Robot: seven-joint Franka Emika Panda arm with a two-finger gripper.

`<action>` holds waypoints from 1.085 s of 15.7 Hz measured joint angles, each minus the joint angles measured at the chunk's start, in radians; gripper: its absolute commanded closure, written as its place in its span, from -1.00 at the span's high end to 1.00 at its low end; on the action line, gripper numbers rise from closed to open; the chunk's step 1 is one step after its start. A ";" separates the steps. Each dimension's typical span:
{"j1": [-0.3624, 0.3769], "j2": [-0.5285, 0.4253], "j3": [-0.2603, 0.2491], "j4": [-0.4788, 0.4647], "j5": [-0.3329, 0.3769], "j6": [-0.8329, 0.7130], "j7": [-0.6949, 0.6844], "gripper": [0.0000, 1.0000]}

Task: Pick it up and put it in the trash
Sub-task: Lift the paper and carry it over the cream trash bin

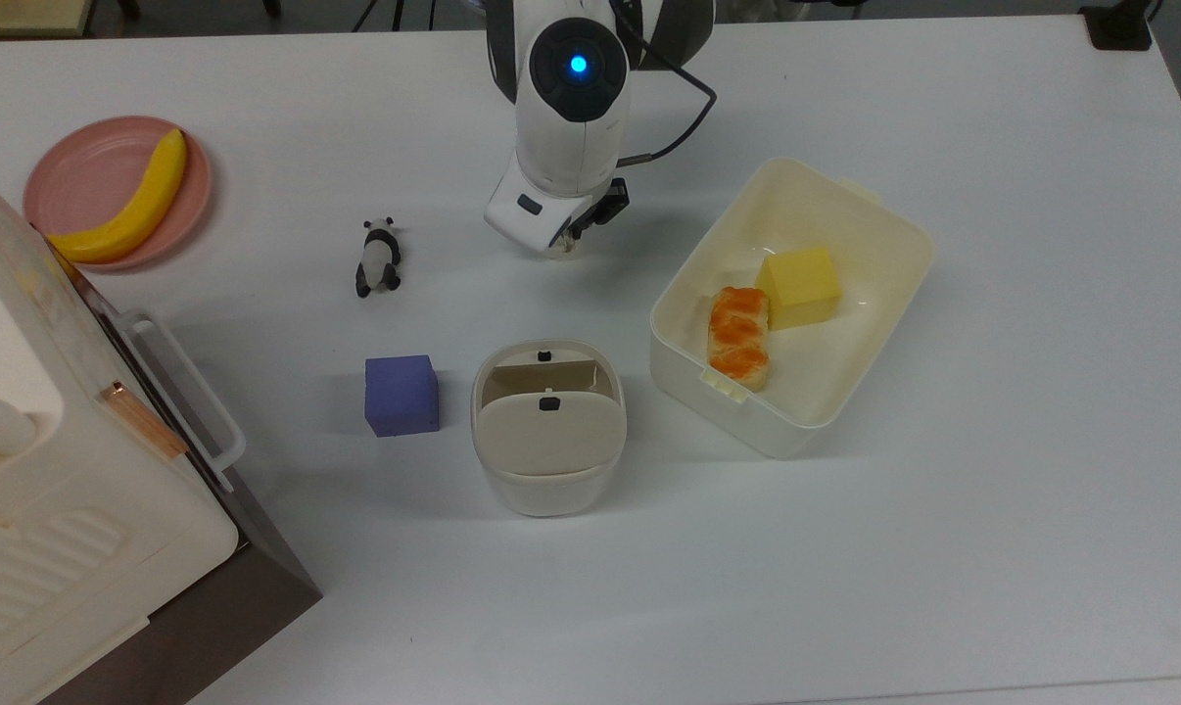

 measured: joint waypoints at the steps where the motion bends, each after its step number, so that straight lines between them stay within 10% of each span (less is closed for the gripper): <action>1: 0.000 -0.002 0.000 0.002 0.000 0.000 0.000 -1.00; 13: -0.029 -0.030 -0.014 0.352 0.001 0.029 0.006 -0.91; 14: -0.031 -0.029 -0.015 0.366 0.001 0.071 0.024 -0.71; 16: -0.032 -0.013 -0.015 0.369 0.001 0.184 0.103 0.88; 17: -0.032 0.006 -0.015 0.369 -0.004 0.244 0.147 1.00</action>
